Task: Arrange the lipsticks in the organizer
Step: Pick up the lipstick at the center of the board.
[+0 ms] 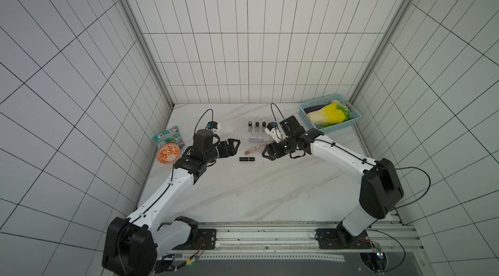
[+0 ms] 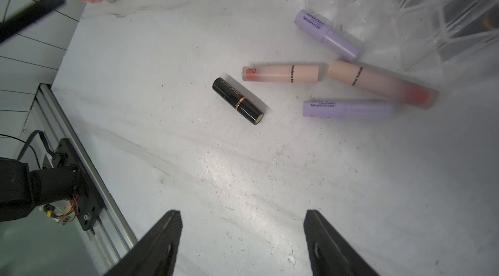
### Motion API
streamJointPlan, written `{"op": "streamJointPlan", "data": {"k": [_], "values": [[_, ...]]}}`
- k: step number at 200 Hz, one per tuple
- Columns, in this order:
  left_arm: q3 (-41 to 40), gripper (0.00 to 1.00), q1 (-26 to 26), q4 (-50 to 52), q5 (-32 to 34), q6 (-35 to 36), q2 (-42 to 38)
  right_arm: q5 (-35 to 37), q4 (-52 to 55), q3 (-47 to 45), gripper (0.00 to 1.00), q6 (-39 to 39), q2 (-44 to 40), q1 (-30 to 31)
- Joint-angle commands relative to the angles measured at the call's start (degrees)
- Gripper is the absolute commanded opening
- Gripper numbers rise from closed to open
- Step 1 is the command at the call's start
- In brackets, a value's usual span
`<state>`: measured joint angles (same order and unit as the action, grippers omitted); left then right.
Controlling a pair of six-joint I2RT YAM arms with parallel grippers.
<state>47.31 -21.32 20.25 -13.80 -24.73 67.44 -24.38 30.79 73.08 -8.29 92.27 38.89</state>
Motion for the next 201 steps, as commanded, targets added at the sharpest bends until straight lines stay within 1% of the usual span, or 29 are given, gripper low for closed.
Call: {"op": "streamJointPlan", "data": {"k": [1, 17, 37, 57, 96, 124, 151, 168, 201], "values": [[4.29, 0.88, -3.35, 11.41, 0.72, 4.17, 6.32, -2.94, 0.25, -2.51, 0.74, -2.10, -5.60, -1.79], [6.13, 0.88, -5.71, 14.11, 2.04, 5.31, 11.02, -2.78, 0.59, -3.62, 0.74, -2.08, -8.01, -2.14], [8.33, 0.92, -7.47, 15.61, 5.87, 7.12, 15.99, -3.55, 0.77, -5.02, 0.73, -2.26, -9.90, -2.50], [10.59, 0.93, -7.93, 14.78, 9.39, 9.36, 19.50, -3.99, 0.75, -6.45, 0.72, -2.32, -11.33, -2.59], [13.84, 0.94, -8.37, 10.35, 11.66, 14.68, 24.29, -4.63, 0.85, -8.76, 0.71, -1.78, -14.06, -2.93], [16.54, 0.94, -8.44, 8.66, 9.26, 17.53, 27.52, -5.48, 1.27, -9.05, 0.70, -1.03, -14.36, -3.38], [18.06, 0.94, -8.25, 8.90, 8.25, 17.63, 30.38, -6.17, 1.47, -9.11, 0.69, -0.87, -14.77, -3.55], [17.70, 0.94, -7.90, 8.53, 6.24, 17.50, 31.10, -6.51, 1.65, -9.26, 0.68, -0.68, -15.31, -3.65], [16.24, 0.94, -7.84, 4.45, 3.33, 18.96, 32.07, -7.94, 1.73, -9.09, 0.67, -0.76, -15.36, -3.74]]}}
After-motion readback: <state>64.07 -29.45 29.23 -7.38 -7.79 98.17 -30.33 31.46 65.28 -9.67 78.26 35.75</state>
